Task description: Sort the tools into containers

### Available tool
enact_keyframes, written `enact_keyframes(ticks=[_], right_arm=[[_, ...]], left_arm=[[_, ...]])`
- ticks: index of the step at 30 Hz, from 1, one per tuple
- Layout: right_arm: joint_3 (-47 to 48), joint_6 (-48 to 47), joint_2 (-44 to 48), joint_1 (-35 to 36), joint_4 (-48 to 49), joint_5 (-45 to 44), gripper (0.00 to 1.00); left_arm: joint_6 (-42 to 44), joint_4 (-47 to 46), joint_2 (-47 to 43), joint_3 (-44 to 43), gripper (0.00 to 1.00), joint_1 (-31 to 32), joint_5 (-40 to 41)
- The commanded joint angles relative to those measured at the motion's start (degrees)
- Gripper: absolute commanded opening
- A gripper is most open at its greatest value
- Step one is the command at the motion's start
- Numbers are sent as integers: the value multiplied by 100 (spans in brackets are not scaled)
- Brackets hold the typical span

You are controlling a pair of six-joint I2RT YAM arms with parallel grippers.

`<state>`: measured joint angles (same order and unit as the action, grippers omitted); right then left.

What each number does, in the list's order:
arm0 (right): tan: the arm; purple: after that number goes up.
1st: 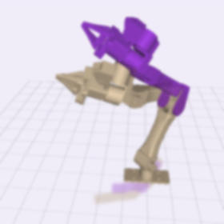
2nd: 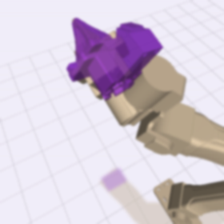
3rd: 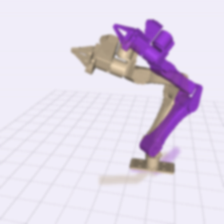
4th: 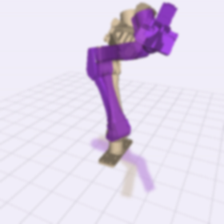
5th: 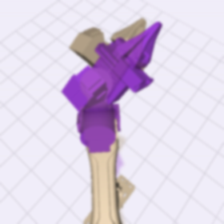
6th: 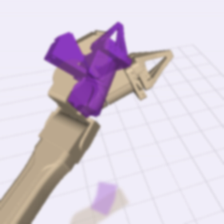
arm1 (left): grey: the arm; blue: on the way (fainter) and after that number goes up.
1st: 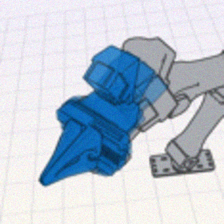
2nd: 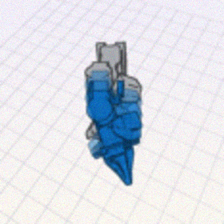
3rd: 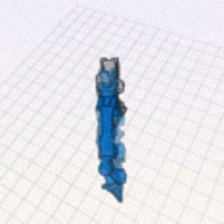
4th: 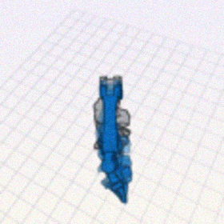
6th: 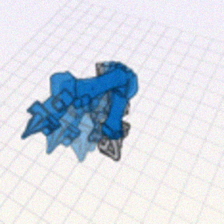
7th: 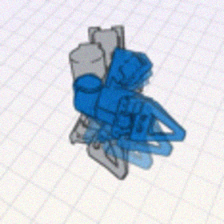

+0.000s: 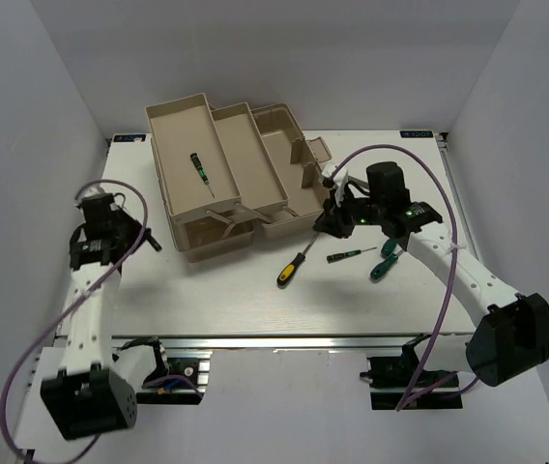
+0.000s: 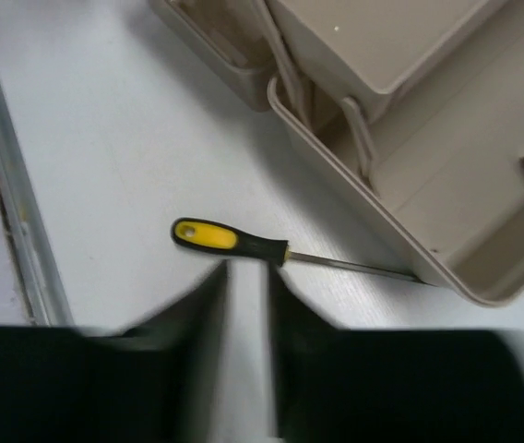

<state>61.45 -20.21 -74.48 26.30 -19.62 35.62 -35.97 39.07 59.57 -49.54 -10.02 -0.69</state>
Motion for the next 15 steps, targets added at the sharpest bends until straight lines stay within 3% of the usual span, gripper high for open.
enact_keyframes(ticks=[1,3,6,8,9,13,15], right_arm=[[-54,-71,179,-300,-16,147,14],[-107,-176,205,-406,-25,130,7],[-177,-273,232,-565,-25,68,12],[-177,-317,206,-626,-25,25,27],[-169,-291,188,-670,-16,-54,41],[-160,-194,65,-706,-50,-536,71],[-90,-579,-198,-706,-383,-713,77]], left_arm=[[-209,223,-788,-757,0,-9,-28],[-227,259,-920,-1206,0,-9,-80],[-200,14,-834,-1715,0,-9,-536],[-261,-573,-570,-1857,0,0,-1253],[-366,-985,-247,-1988,0,44,-1685],[-307,-1489,562,-2586,0,691,-1716],[-210,-1481,1151,-2867,0,957,-1541]])
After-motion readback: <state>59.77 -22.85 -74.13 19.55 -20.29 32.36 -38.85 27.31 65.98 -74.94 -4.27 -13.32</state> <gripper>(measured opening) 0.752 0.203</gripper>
